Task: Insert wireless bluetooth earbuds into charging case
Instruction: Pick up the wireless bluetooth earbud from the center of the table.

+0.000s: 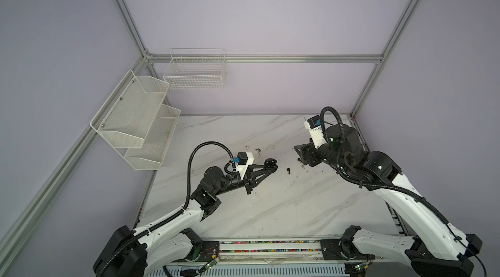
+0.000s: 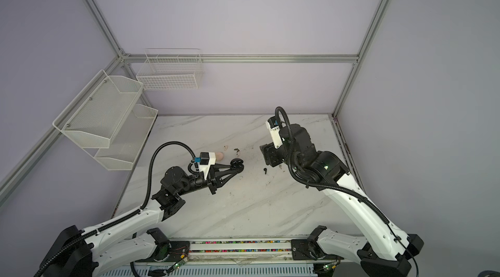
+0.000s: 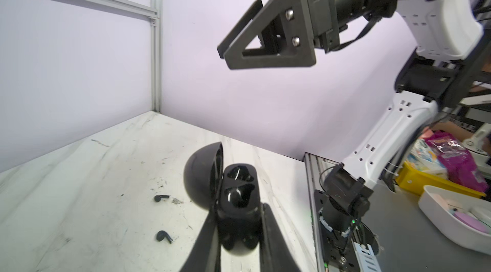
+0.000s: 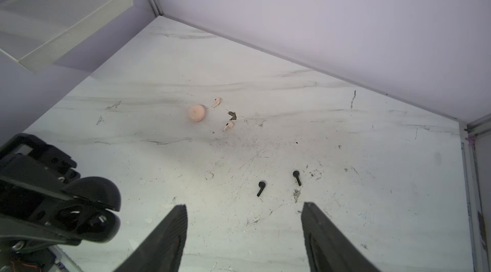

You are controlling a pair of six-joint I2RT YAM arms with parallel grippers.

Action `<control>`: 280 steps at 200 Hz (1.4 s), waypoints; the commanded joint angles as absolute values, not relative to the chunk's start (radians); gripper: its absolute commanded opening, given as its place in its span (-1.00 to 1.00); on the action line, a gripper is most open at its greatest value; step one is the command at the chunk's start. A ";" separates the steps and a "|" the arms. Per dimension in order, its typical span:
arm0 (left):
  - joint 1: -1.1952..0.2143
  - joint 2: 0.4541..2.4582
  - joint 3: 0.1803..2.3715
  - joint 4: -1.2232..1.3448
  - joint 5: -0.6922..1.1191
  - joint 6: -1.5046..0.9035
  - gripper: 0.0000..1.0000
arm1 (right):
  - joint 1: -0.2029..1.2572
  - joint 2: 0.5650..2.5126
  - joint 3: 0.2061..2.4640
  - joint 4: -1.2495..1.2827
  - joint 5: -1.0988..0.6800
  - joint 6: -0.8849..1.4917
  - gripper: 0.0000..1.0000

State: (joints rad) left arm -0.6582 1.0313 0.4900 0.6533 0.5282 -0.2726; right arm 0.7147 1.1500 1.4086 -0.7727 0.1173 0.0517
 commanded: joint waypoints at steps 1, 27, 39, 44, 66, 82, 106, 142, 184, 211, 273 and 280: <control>-0.664 1.014 0.554 0.539 0.322 -0.184 -1.00 | 0.707 1.192 1.385 -0.721 0.135 0.101 0.36; -0.627 1.029 0.582 0.401 0.291 -0.122 -1.00 | 0.706 1.184 1.347 -0.644 0.134 0.105 0.35; -0.599 1.030 0.590 0.385 0.346 -0.121 -1.00 | 0.703 1.178 1.314 -0.609 0.134 0.114 0.34; -0.594 1.029 0.597 0.375 0.343 -0.121 -1.00 | 0.702 1.178 1.298 -0.595 0.134 0.120 0.34; -0.591 1.013 0.586 0.395 0.375 -0.047 -1.00 | 0.695 1.179 1.213 -0.547 0.137 0.180 0.33; -0.596 1.010 0.500 0.575 0.453 0.027 -1.00 | 0.693 1.178 1.140 -0.510 0.122 0.255 0.30; -0.604 1.068 0.385 0.892 0.426 0.022 -1.00 | 0.693 1.225 1.054 -0.491 0.098 0.361 0.25; -0.604 1.157 0.369 1.015 0.386 -0.167 -1.00 | 0.693 1.390 1.015 -0.481 0.103 0.385 0.21; -0.604 1.165 0.320 1.103 0.404 -0.241 -1.00 | 0.657 1.628 1.079 -0.468 0.132 0.348 0.14; -0.604 1.142 0.317 1.077 0.433 -0.221 -1.00 | 0.592 1.716 1.100 -0.459 0.110 0.332 0.06; -0.604 1.130 0.333 1.018 0.492 -0.192 -1.00 | 0.568 1.854 1.189 -0.440 0.075 0.307 -0.08; -0.604 1.133 0.334 1.021 0.499 -0.192 -1.00 | 0.568 1.861 1.194 -0.438 0.074 0.305 -0.08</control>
